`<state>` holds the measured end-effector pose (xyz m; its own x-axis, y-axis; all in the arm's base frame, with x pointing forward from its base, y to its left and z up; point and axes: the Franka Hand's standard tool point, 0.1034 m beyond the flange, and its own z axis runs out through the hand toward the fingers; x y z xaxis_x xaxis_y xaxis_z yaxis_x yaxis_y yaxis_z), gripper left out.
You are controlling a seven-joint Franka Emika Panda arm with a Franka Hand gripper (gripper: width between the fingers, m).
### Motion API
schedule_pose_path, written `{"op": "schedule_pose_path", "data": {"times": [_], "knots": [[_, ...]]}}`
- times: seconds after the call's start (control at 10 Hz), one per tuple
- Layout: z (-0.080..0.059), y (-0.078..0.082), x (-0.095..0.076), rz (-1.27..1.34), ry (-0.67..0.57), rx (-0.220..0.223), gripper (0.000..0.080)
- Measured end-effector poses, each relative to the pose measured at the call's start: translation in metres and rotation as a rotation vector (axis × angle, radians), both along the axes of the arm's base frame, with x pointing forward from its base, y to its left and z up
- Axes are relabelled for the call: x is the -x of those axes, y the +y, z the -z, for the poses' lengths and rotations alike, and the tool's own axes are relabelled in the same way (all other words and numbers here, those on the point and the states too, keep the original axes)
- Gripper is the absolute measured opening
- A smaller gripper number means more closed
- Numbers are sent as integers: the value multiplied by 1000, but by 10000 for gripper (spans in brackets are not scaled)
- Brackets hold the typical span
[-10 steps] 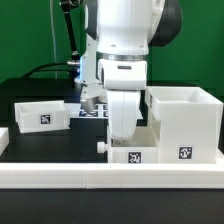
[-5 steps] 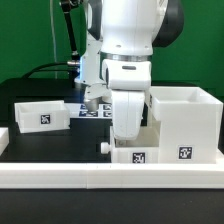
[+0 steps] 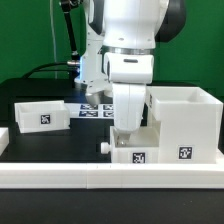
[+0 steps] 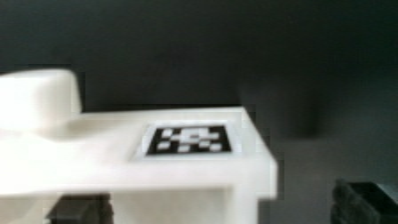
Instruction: Assemble drawer
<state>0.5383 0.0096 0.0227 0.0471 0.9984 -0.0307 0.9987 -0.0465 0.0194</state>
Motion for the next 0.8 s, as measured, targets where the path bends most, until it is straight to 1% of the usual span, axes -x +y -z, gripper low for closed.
{"op": "schedule_pose_path", "data": {"times": [0.1, 0.2, 0.3, 0.4, 0.5, 0.6, 0.8], "knots": [[-7, 2, -2, 7, -2, 2, 641], [-15, 2, -3, 14, -3, 6, 641], [-28, 0, -6, 19, -3, 11, 648], [-41, -4, -10, 25, -11, 16, 648], [-44, -13, -12, 16, -15, 19, 649], [-42, -28, -12, -4, -6, 22, 649], [-41, -31, -11, 7, -4, 21, 649]]}}
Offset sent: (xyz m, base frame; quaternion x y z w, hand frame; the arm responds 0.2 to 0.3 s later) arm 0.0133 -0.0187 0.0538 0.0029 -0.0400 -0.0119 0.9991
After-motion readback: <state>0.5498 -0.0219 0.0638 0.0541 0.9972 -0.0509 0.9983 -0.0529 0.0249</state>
